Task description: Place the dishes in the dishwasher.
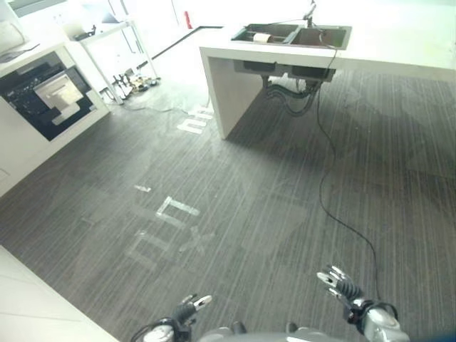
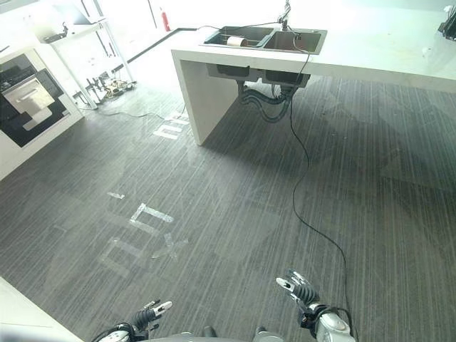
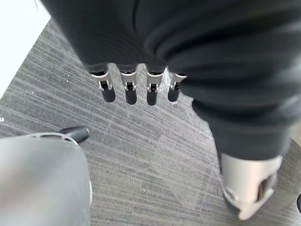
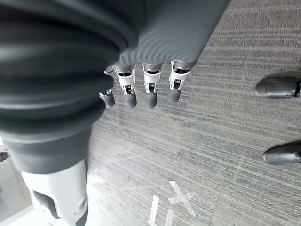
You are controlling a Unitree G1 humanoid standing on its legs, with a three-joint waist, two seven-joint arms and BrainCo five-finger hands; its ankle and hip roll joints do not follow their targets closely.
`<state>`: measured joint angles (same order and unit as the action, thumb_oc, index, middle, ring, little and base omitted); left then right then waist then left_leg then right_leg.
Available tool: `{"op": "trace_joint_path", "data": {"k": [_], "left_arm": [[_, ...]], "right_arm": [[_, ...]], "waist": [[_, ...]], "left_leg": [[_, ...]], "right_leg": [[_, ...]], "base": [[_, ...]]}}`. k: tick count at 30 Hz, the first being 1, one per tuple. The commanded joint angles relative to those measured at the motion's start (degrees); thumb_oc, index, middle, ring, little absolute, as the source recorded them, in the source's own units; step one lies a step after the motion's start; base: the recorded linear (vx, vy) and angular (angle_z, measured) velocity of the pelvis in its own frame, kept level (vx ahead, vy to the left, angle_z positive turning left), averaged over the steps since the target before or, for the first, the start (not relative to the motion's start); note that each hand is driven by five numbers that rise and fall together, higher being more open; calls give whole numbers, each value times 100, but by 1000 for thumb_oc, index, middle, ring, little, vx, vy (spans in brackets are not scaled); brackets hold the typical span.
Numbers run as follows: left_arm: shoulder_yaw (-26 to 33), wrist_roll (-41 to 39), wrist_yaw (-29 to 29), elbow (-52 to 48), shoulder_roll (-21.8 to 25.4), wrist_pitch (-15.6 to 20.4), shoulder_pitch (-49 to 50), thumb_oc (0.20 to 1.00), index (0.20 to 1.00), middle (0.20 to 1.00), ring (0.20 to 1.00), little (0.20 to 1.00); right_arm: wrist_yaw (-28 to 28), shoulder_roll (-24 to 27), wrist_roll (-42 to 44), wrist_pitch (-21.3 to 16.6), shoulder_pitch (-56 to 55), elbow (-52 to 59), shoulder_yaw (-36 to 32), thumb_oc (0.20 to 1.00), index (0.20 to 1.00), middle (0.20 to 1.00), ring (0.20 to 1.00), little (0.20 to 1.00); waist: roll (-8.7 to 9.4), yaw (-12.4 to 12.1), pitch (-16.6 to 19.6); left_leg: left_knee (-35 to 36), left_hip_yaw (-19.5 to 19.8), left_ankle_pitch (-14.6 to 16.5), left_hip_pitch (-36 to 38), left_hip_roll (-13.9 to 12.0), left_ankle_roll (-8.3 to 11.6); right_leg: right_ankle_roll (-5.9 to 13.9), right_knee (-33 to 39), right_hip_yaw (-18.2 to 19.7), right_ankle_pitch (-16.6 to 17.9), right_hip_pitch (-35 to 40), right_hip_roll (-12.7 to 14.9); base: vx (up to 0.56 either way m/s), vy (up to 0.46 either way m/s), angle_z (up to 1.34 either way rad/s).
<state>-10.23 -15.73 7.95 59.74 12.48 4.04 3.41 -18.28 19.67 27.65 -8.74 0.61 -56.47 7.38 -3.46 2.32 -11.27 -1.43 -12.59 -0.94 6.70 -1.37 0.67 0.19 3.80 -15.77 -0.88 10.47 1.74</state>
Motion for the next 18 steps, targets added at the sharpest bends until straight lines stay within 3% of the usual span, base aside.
{"op": "trace_joint_path", "data": {"k": [1,5,8,9,11,13,18], "left_arm": [[-80,124,-137,12,116,364,-379,1000,1000,1000,1000,1000],[167,-489,185,-158,76,366,-332,1000,1000,1000,1000,1000],[353,-971,789,-133,-46,264,-221,1000,1000,1000,1000,1000],[381,-1122,904,-149,-74,92,-213,1000,1000,1000,1000,1000],[417,-953,1048,-63,-131,-150,-158,1000,1000,1000,1000,1000],[362,-903,1092,105,-188,-348,-176,1000,1000,1000,1000,1000],[183,-923,1028,296,-298,-427,-349,1000,1000,1000,1000,1000]], "right_arm": [[-58,193,66,63,333,130,-24,1000,1000,1000,1000,1000],[-90,178,78,55,337,141,-29,1000,1000,1000,1000,1000],[-120,122,140,60,300,67,-71,1000,1000,1000,1000,1000],[-127,95,124,50,292,26,-99,1000,1000,1000,1000,1000],[-129,52,85,115,304,-42,-52,1000,1000,1000,1000,1000],[-166,-13,-15,137,295,-123,-21,1000,1000,1000,1000,1000],[-189,-102,-49,151,263,-185,12,1000,1000,1000,1000,1000]], "waist": [[133,-25,-87],[242,-107,-122],[343,-187,-150],[350,-190,-148],[324,-271,-190],[319,-233,-180],[251,-109,-138]], "left_leg": [[-1019,-54,492,-483,-619,513],[-1956,64,529,-849,-632,440],[-2679,137,577,-1163,-569,340],[-2650,94,605,-1158,-572,320],[-2588,267,633,-1295,-250,254],[-2260,101,585,-1141,-304,246],[-1393,-103,591,-748,-375,332]], "right_leg": [[120,-520,96,-614,-253,138],[8,-622,124,-641,-281,136],[-88,-649,167,-663,-157,91],[-80,-652,146,-670,-131,93],[-90,-709,274,-715,-61,15],[-76,-683,209,-740,-24,12],[19,-623,-9,-718,-79,94]], "base": [[-20,-122,-4],[-14,-200,-1],[57,-188,-1],[62,-77,14],[93,-38,1],[58,35,3],[1,108,-14]]}}
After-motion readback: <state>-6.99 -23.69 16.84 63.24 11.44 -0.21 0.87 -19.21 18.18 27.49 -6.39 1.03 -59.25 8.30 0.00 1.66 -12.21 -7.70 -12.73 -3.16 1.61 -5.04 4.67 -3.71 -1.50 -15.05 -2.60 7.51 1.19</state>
